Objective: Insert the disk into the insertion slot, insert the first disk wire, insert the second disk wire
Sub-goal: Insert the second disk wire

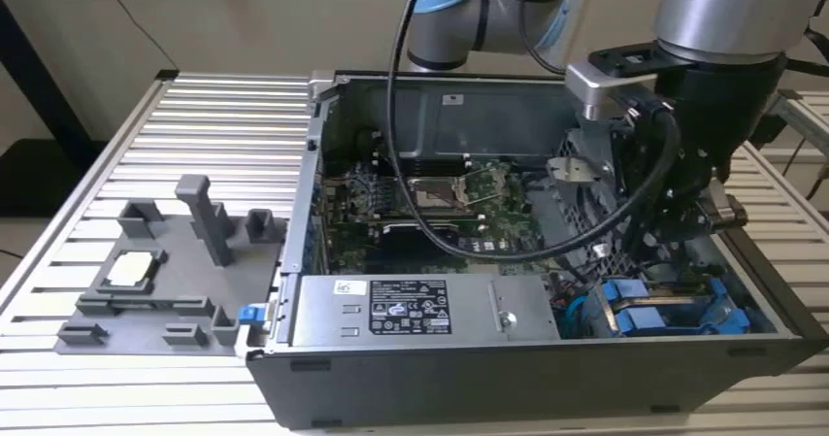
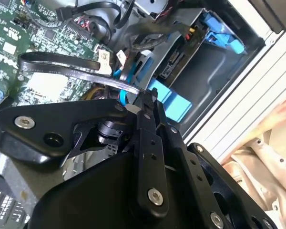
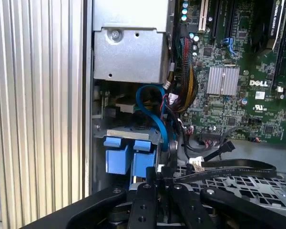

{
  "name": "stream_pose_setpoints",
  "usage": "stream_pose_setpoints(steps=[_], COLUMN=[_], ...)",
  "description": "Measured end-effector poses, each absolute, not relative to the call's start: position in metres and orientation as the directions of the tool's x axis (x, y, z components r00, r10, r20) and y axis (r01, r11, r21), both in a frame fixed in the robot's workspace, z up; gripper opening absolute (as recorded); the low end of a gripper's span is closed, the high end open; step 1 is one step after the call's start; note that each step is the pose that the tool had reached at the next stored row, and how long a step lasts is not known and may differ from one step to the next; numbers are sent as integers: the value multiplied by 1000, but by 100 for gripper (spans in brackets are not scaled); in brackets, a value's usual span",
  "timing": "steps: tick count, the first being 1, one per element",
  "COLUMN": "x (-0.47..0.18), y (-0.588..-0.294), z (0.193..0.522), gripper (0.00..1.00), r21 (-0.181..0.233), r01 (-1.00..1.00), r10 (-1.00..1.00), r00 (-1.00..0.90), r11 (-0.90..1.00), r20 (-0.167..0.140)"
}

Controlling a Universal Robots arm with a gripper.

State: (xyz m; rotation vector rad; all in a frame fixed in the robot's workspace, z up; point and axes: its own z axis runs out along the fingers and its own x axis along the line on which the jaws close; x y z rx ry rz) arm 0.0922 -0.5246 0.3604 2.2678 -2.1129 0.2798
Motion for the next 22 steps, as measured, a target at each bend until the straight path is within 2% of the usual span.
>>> stream_pose_setpoints(steps=[9, 19, 22], x=[117, 123, 123], y=[-535, -546, -546], z=[360, 359, 358], gripper=[16, 16, 16], r21=[-75, -70, -74], r01=[-994, -995, -995], r10=[-987, -987, -993], r00=[66, 67, 66], r11=[-78, -77, -73], r20=[146, 144, 94])
